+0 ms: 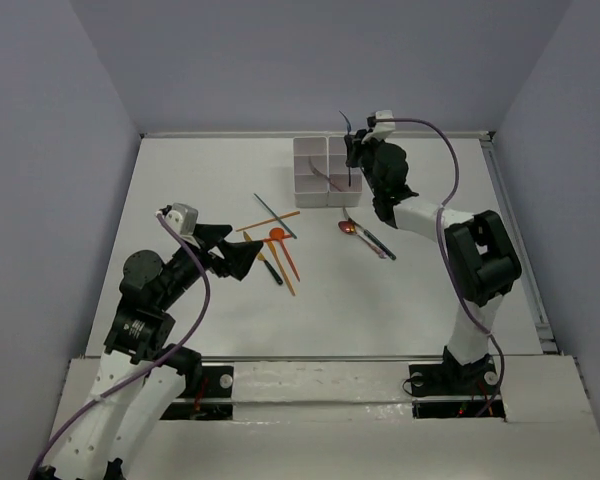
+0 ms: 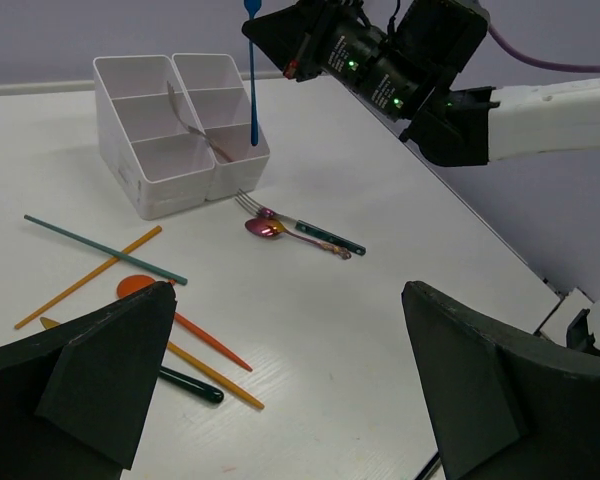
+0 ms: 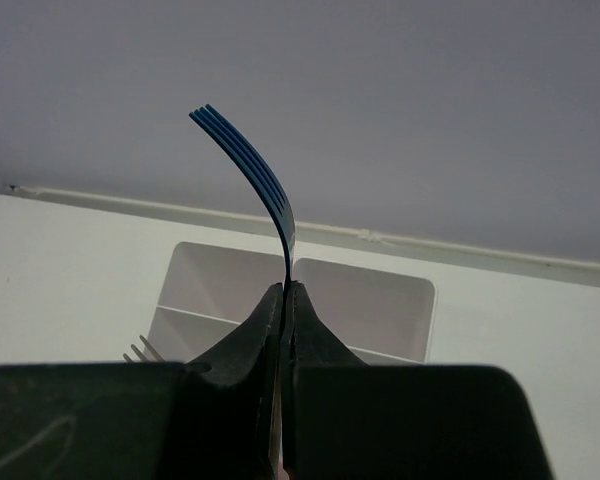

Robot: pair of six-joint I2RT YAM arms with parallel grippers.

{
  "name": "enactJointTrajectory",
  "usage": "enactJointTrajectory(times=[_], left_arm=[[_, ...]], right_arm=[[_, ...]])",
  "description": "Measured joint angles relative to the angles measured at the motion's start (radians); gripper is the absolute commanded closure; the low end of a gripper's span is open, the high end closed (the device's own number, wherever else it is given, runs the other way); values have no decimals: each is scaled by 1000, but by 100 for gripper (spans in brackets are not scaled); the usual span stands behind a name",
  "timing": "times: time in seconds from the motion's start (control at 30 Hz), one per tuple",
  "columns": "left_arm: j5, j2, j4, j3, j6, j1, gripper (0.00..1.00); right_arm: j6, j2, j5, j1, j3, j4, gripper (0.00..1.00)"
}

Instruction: Sort the eating utensils into containers

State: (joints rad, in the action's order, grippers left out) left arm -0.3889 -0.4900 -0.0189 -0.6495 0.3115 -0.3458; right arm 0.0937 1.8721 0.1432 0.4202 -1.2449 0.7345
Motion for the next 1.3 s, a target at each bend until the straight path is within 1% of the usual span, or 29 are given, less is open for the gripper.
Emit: enactJointTrajectory(times=[0.13,0.4,0.47,0.5,0.57,0.6,0.67,0.73,0.8,0.9,0.97,1.0,1.1,1.13,1.2,1.3], left_arm=[[-1,-2,0,0,0,1,1],[-4,-11,0,0,0,8,1],[-4,-11,0,0,0,11,1],[-4,-11,0,0,0,12,1],[-6,-12,0,0,0,13,1],[-8,-12,0,0,0,13,1],[-11,-12,0,0,0,14,1],[-11,-12,0,0,0,14,1],[-13,-12,0,0,0,14,1],[-15,-11,0,0,0,19,1],[-15,-11,1,0,0,21,1],[-15,-11,0,0,0,21,1],[-15,-11,1,0,0,21,1],[-15,-11,1,0,0,21,1],[-15,-10,0,0,0,21,1],[-15,-8,1,0,0,21,1]], right_arm=[[8,60,-32,0,-15,50,100],[5,148,-106,0,-36,60,100],[5,151,-128,0,-35,60,97],[5,151,-137,0,-35,61,88],[7,151,-150,0,-31,67,76],[8,150,-156,1,-24,68,65],[9,148,-169,2,-10,63,54],[8,144,-176,4,-2,58,50],[6,130,-182,7,4,43,41],[3,93,-192,7,14,20,40],[1,48,-194,7,40,10,42],[0,13,-194,7,64,0,46],[-2,-94,-191,7,126,-46,55],[0,-140,-185,7,152,-76,59],[4,-231,-165,7,192,-156,63],[29,-328,-130,7,221,-320,63]])
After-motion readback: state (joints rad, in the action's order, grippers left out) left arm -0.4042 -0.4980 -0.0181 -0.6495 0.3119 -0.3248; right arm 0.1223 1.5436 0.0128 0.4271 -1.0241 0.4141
